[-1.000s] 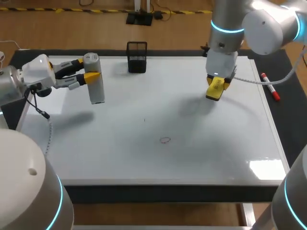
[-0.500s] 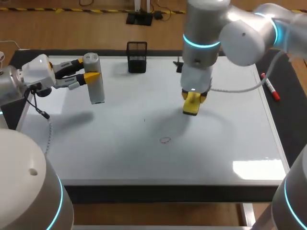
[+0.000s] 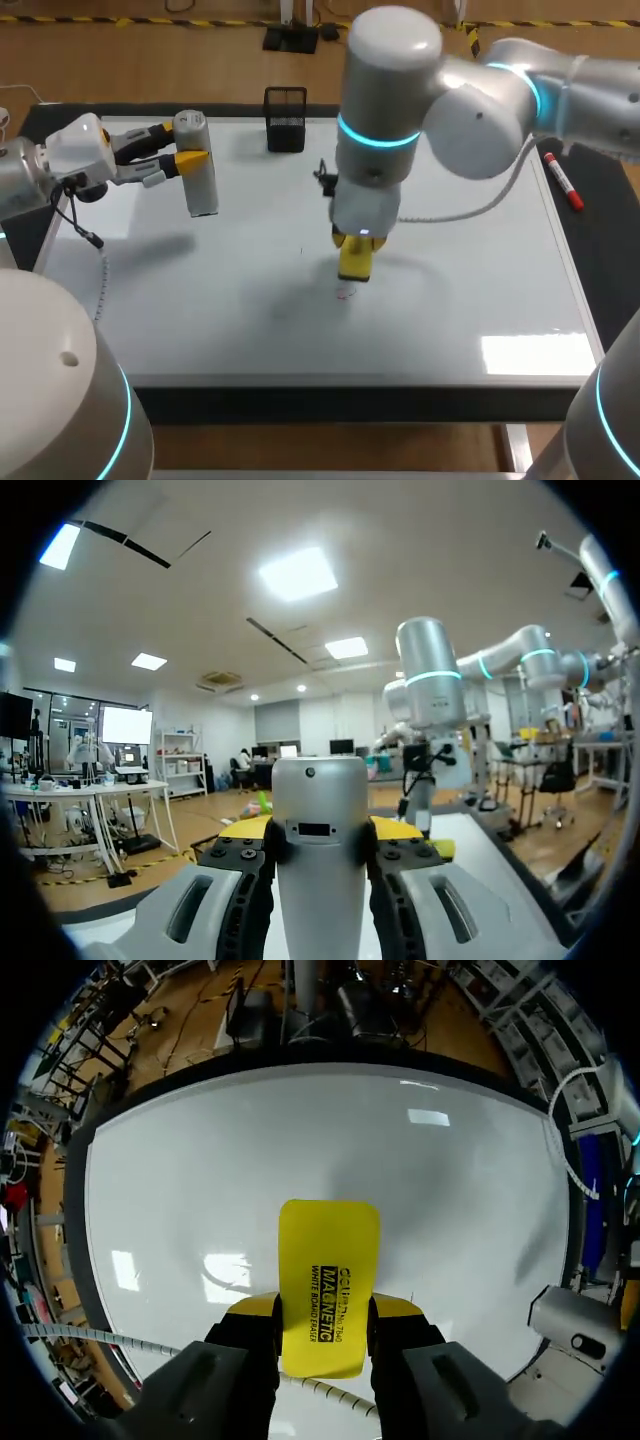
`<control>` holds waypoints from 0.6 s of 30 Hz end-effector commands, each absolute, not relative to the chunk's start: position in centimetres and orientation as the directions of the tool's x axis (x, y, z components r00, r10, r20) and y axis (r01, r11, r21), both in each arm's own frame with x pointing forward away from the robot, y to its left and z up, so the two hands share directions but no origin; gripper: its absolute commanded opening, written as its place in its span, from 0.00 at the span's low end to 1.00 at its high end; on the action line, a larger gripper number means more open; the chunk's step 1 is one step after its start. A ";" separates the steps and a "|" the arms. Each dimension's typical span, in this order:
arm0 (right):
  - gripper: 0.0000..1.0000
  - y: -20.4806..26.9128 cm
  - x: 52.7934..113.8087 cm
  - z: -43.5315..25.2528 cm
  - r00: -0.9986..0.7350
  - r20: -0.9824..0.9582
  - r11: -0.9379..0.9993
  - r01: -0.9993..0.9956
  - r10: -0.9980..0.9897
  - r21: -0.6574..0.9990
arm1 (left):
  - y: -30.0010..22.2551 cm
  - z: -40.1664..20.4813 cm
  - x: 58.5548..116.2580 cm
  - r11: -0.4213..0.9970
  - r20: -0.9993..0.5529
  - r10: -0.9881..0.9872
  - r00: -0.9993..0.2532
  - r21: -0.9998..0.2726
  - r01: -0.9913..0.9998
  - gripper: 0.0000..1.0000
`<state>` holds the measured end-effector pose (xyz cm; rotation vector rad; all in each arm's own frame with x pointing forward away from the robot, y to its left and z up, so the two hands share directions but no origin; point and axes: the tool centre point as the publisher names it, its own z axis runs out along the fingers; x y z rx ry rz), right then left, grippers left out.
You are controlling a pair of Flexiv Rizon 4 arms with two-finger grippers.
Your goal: Pick up the inspection probe, press it on each red-marked spot on the whiteboard one by one, put down the probe, pick up the eraser, and wipe off all the red marks.
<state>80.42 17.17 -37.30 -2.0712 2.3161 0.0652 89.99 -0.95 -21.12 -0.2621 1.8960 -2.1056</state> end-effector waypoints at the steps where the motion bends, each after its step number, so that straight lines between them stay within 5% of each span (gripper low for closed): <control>1: 0.00 19.0 79.3 -38.2 -0.099 -0.040 0.099 -0.995 -0.994 0.005 | -1.0 -21.0 89.9 -0.088 -0.062 -0.337 -0.940 -0.991 0.097 0.00; 18: 0.00 22.5 76.7 -41.3 0.022 -0.048 -0.024 -0.999 -0.999 0.032 | -1.0 -21.0 89.9 -0.088 -0.062 -0.337 -0.940 -0.991 0.097 0.00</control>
